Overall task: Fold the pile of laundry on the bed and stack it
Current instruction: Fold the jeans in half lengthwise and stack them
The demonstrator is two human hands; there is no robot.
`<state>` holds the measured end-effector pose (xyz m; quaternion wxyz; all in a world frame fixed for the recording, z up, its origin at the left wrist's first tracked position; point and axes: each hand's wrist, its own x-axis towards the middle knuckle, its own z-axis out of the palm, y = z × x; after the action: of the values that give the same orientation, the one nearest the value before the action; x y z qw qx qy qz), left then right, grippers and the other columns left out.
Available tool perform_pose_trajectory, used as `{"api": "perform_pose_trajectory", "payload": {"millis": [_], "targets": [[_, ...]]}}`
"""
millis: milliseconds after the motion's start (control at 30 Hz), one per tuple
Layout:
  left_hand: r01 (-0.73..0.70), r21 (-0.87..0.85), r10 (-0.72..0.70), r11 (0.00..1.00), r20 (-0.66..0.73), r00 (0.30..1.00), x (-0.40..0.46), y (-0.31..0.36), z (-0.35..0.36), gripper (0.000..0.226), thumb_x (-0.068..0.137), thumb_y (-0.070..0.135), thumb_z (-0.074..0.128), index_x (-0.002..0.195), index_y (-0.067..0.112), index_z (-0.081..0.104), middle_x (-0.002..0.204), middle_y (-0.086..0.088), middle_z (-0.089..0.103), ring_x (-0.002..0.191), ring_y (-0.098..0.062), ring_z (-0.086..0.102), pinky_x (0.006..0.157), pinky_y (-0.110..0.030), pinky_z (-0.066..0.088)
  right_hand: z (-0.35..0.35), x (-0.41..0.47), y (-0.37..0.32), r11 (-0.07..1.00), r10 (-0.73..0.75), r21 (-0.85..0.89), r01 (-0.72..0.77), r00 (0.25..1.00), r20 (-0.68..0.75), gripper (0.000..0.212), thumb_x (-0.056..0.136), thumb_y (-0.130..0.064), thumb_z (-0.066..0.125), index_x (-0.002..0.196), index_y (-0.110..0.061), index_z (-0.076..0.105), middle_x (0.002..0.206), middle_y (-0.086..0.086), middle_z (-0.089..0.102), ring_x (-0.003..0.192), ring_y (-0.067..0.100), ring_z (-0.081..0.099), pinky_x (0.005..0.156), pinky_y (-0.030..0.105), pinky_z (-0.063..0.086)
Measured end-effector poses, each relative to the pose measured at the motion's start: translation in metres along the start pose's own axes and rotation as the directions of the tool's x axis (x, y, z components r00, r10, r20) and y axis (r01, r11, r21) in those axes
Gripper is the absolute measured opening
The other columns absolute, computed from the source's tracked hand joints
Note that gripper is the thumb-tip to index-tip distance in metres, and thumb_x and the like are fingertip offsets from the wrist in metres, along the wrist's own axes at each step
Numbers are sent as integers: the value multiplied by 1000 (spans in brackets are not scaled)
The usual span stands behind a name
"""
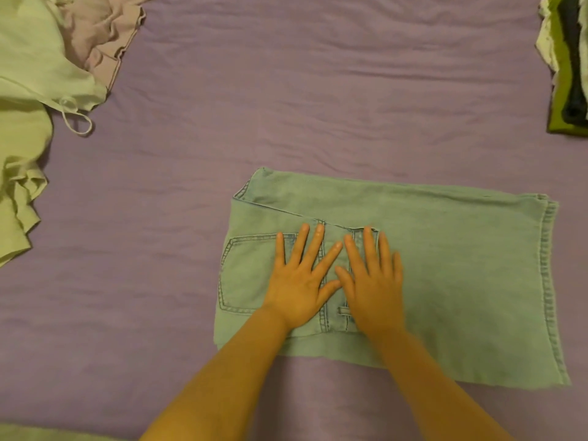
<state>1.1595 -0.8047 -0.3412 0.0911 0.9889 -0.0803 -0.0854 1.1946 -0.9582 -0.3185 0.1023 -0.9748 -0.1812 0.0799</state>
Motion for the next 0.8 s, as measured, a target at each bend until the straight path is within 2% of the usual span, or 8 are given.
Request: {"api": "perform_pose_trajectory", "payload": {"millis": [200, 300, 367, 400, 500, 600, 700, 800], "targets": [[2, 31, -4, 1000, 50, 999, -4, -12, -10, 58, 100, 50, 25, 150, 22, 24, 158, -10, 19, 145, -36, 15, 112, -62, 18, 7, 4, 8, 999, 11, -36, -6, 989, 146, 62, 97, -55, 19, 146, -19, 28, 153, 14, 25, 140, 40, 25, 109, 62, 25], [223, 26, -225, 974, 88, 970, -18, -32, -26, 68, 95, 59, 24, 151, 20, 13, 158, -13, 7, 145, -37, 5, 116, -60, 9, -7, 3, 3, 998, 54, -34, -48, 979, 199, 65, 95, -59, 12, 147, -22, 25, 154, 14, 26, 141, 42, 23, 108, 64, 23], [430, -38, -422, 902, 137, 896, -29, -46, -35, 77, 93, 65, 23, 150, 22, -5, 158, -10, -12, 146, -34, -10, 117, -55, -2, -20, 3, -7, 995, 93, -58, -83, 972, 214, 69, 93, -61, 11, 146, -20, 31, 152, 16, 28, 139, 44, 23, 107, 65, 23], [538, -108, -519, 836, 160, 840, -34, -50, -40, 82, 92, 65, 29, 150, 21, -8, 158, -10, -14, 147, -33, -8, 117, -53, 1, -25, 3, -15, 995, 97, -53, -87, 971, 219, 70, 92, -61, 12, 145, -20, 33, 152, 17, 28, 140, 44, 22, 107, 65, 21], [704, -411, -679, 580, 233, 696, -38, -57, -57, 92, 88, 53, 56, 153, 12, 4, 157, -18, 16, 141, -35, 21, 113, -47, 26, -34, 4, -44, 1000, 25, -13, -23, 968, 252, 66, 91, -64, 10, 148, -31, 13, 159, 8, 11, 145, 35, -2, 115, 57, 5], [631, -673, -665, 386, 272, 696, -32, -61, -78, 74, 89, 27, 65, 149, 12, 24, 143, -7, 44, 130, -28, 43, 102, -40, 40, -38, 7, -76, 989, -70, 142, 37, 968, 241, 60, 90, -64, 11, 143, -42, -6, 155, -8, -13, 142, 22, -22, 118, 48, -3], [474, -854, -579, 213, 280, 766, -26, -54, -113, 39, 91, 16, 63, 127, 23, 50, 118, 5, 62, 112, -15, 60, 87, -26, 49, -55, 10, -104, 942, -84, 336, 4, 971, 225, 58, 87, -65, 12, 138, -51, -10, 154, -17, -13, 146, 17, -11, 118, 41, 5], [331, -943, -475, 40, 273, 836, -22, -35, -151, 26, 97, 21, 54, 122, 28, 54, 113, 14, 63, 97, 6, 62, 84, -17, 53, -81, 11, -117, 820, -60, 565, -90, 969, 240, 57, 86, -66, 17, 138, -54, -4, 158, -16, 2, 146, 12, 4, 119, 35, 12]]}}
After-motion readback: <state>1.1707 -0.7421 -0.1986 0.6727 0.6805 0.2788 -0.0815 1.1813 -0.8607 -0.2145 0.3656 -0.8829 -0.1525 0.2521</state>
